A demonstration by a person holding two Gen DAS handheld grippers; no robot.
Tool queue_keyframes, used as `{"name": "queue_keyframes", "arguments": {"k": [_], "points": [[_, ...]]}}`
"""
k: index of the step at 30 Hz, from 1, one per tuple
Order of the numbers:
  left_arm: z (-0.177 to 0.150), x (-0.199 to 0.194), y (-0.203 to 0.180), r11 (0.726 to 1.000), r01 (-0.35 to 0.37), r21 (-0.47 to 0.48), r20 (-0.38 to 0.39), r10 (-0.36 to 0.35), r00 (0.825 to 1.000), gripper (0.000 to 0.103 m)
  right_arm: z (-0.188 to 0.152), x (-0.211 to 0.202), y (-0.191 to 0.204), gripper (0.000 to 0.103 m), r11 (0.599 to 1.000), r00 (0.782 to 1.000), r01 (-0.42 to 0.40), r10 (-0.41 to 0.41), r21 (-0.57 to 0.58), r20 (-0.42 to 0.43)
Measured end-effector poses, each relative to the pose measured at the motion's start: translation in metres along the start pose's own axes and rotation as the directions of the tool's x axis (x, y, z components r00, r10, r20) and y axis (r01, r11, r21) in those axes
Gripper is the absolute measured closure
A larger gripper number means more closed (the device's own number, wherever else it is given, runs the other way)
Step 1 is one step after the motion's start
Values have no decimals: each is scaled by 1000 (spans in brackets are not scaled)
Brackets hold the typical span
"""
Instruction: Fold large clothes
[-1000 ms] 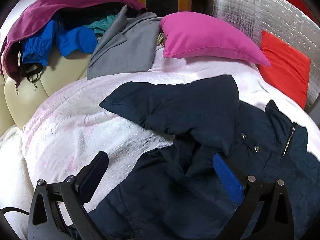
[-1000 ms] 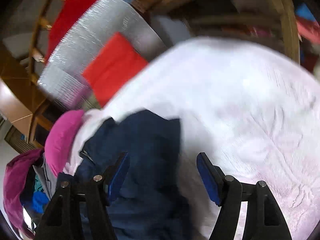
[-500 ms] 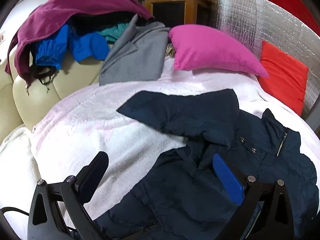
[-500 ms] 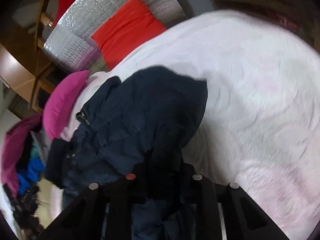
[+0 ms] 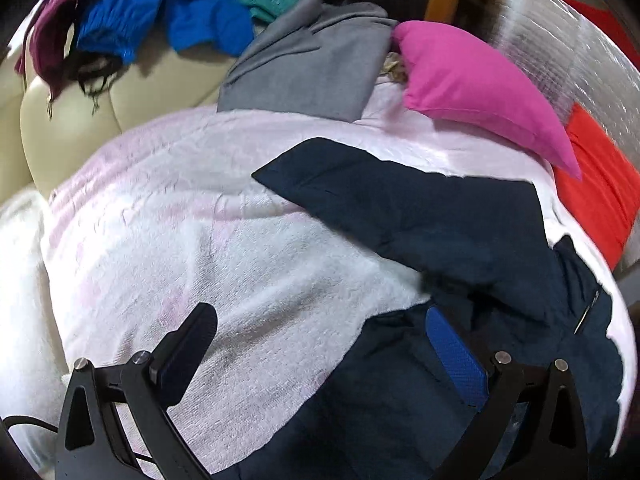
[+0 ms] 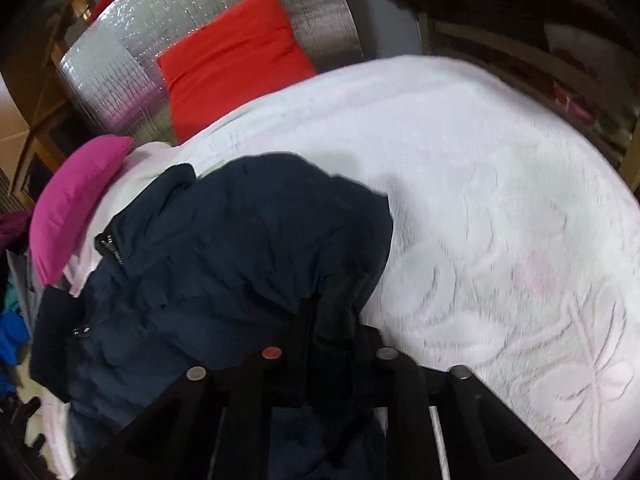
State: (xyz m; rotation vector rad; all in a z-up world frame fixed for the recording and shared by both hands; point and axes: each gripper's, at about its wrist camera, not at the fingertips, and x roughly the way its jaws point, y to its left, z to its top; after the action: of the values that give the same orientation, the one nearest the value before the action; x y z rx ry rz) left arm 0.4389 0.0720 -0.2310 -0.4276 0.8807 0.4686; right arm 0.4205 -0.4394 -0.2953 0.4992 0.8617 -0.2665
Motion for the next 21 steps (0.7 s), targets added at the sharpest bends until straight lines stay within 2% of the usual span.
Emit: {"name": "queue_keyframes", "arguments": {"k": [1, 2, 3, 5, 7, 8, 10, 11, 14, 17, 19, 20, 21], "points": [[2, -1, 3, 1000, 4, -14, 5, -4, 1000, 0, 0, -6, -4, 80, 1000, 1000, -8, 8, 22, -2], [5, -3, 7, 1000, 1, -25, 13, 0, 1000, 0, 0, -15, -7, 68, 999, 1000, -7, 8, 45, -7], [8, -4, 11, 999, -10, -33, 23, 10, 1000, 0, 0, -26, -8, 50, 998, 1000, 2, -2, 55, 0], [13, -6, 17, 999, -27, -47, 36, 29, 999, 0, -2, -59, -3, 30, 998, 994, 47, -50, 29, 93], [18, -3, 24, 997, -37, -67, 26, 39, 999, 0, -8, -86, 15, 30, 995, 977, 96, -88, -34, 192], [19, 0, 28, 996, -40, -79, 14, 41, 999, 0, -13, -98, 25, 30, 993, 971, 96, -77, -75, 226], [23, 6, 38, 993, -45, -112, -11, 44, 999, 0, -20, -107, 45, 30, 986, 970, 85, -50, -140, 238], [24, 8, 44, 990, -47, -134, -27, 44, 999, 0, -24, -105, 58, 32, 980, 975, 85, -44, -180, 220], [27, 13, 57, 983, -60, -174, -51, 51, 997, 0, -40, -86, 88, 49, 965, 991, 52, -17, -257, 136], [32, 17, 68, 977, -83, -196, -65, 72, 995, 0, -52, -43, 110, 50, 955, 999, 48, -44, -293, 19], [34, 19, 81, 966, -125, -226, -64, 113, 992, 0, -64, -13, 114, 51, 954, 993, 53, -82, -296, -86], [35, 20, 88, 959, -146, -243, -65, 134, 989, 0, -71, -2, 117, 51, 949, 986, 89, -127, -302, -108], [37, 21, 93, 954, -160, -255, -65, 148, 987, 0, -77, -4, 118, 51, 944, 986, 111, -144, -311, -85]]}}
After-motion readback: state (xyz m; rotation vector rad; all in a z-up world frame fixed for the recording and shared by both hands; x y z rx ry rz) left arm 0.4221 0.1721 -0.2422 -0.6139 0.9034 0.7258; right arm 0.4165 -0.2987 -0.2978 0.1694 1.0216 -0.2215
